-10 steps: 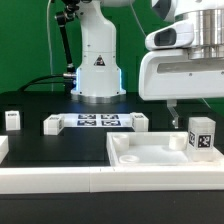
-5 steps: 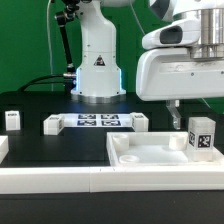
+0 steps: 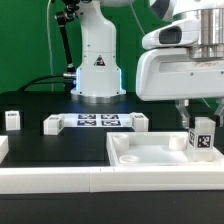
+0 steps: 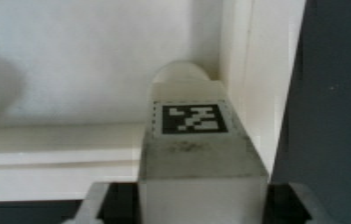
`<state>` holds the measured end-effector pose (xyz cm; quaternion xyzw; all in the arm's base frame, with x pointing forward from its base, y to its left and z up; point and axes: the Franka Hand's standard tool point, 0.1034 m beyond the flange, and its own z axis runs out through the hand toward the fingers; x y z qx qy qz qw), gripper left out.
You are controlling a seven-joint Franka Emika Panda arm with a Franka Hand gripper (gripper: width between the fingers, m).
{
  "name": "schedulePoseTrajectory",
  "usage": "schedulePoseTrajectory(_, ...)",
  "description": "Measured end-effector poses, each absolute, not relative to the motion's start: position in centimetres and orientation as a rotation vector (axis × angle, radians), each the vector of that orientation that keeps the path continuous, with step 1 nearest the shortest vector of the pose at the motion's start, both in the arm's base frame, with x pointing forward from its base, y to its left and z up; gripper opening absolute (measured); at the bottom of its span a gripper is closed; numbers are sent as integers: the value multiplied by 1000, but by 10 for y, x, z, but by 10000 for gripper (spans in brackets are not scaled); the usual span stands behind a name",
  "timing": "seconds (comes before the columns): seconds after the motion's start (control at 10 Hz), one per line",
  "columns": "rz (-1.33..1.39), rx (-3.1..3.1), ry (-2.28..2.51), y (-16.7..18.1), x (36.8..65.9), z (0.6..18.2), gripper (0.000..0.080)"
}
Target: Assemble square table
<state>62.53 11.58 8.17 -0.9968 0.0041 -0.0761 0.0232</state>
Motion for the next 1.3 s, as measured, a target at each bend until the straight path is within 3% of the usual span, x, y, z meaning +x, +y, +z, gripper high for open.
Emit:
schedulePoseTrajectory(0.4, -234, -2987, 604, 115, 626, 82, 287)
schedulePoseTrajectory(1.2, -234, -2837, 1197, 88, 624, 81, 305)
schedulePoseTrajectory(1.3, -230, -2847, 1176, 91, 623, 83, 379)
